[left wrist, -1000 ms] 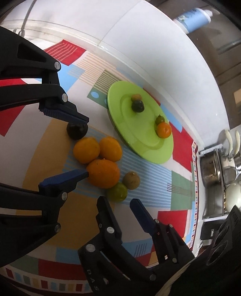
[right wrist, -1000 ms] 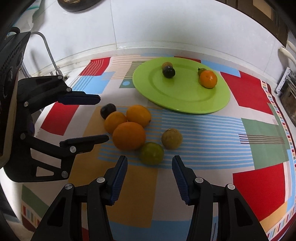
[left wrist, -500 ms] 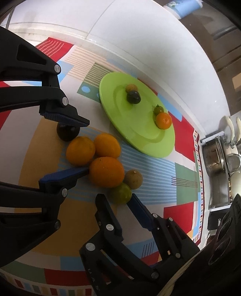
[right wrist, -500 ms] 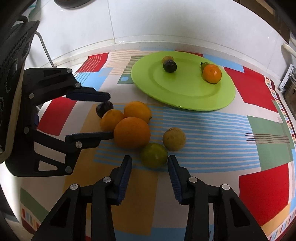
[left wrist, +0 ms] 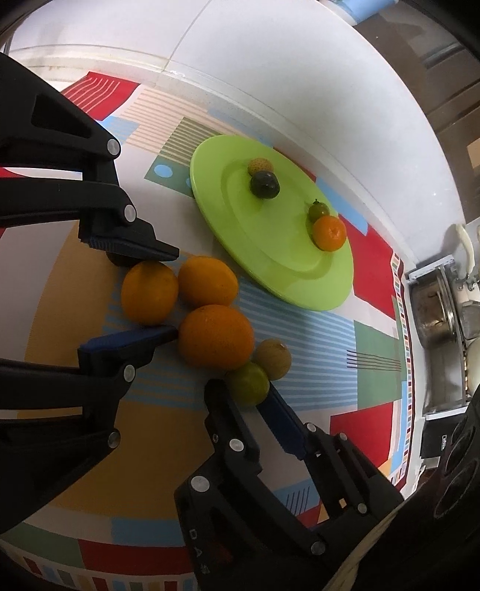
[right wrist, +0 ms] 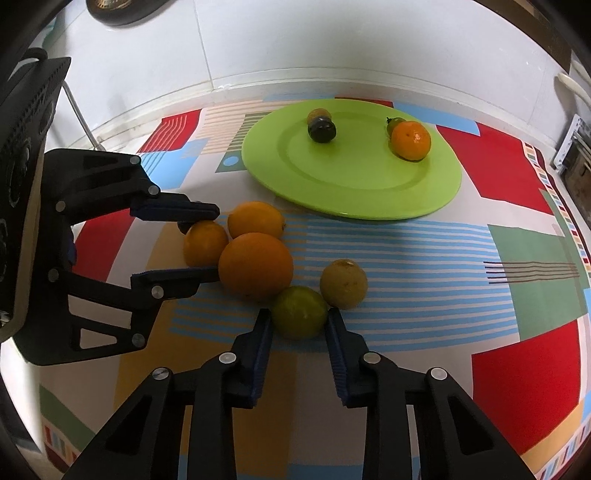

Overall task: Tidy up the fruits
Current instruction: 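Grasp a small orange with the left tool while the right tool grasps a green lime, then carry the small orange and green lime over the green plate with both tools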

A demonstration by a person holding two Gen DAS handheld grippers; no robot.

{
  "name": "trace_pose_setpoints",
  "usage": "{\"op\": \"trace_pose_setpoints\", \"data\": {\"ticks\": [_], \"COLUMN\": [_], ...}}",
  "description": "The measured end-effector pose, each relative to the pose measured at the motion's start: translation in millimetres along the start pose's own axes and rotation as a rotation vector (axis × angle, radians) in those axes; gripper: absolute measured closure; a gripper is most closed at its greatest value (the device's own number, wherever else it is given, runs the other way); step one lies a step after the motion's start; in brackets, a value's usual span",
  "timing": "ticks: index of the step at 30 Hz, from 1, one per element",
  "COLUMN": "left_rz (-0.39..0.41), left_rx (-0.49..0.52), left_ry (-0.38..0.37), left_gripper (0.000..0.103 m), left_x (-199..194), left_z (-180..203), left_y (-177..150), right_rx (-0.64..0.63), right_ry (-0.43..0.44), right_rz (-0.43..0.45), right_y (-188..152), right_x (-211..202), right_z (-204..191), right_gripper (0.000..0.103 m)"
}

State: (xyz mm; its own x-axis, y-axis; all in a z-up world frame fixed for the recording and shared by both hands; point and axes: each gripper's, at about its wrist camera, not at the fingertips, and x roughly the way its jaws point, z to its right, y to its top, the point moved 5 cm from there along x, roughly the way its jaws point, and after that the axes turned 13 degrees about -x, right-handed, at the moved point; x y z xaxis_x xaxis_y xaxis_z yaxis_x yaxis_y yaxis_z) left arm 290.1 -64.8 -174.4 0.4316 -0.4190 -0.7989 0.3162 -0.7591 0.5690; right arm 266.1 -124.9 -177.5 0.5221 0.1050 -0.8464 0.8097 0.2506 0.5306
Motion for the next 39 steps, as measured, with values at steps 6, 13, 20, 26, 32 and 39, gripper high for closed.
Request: {"op": "trace_pose_setpoints", "data": {"ticks": [6,13,20,26,32,39], "left_rz": [0.019,0.022,0.055,0.099,0.144,0.179], "left_rx": [-0.117,-0.263,-0.413,-0.534,-0.639,-0.736], "left_ry": [0.013,0.019,0.035,0.074,0.125,0.162], "left_gripper": [0.068,0.068,0.068,0.068,0.068,0.068], "left_x": [-6.2,-17.5,-37.1,-56.5,-75.5,-87.3], "left_z": [-3.6,-4.7,-3.9,-4.5,-5.8,-7.1], "left_y": [3.5,2.2,4.9,10.7,16.1,24.2], "right_rx": [0.009,0.013,-0.006,-0.016,-0.033,-0.043], "right_ry": [0.020,0.038,0.057,0.064,0.070,0.081], "right_rz": [0.012,0.045,0.087,0.128,0.172,0.223], "right_y": [-2.0,-1.7,-0.4,2.6,5.8,11.2], "right_x": [-2.0,-10.6,-24.7,-39.2,-54.3,-74.0], "right_z": [0.9,3.5,2.0,5.7,8.3,14.5], "right_gripper": [0.073,0.073,0.073,0.073,0.073,0.073]}}
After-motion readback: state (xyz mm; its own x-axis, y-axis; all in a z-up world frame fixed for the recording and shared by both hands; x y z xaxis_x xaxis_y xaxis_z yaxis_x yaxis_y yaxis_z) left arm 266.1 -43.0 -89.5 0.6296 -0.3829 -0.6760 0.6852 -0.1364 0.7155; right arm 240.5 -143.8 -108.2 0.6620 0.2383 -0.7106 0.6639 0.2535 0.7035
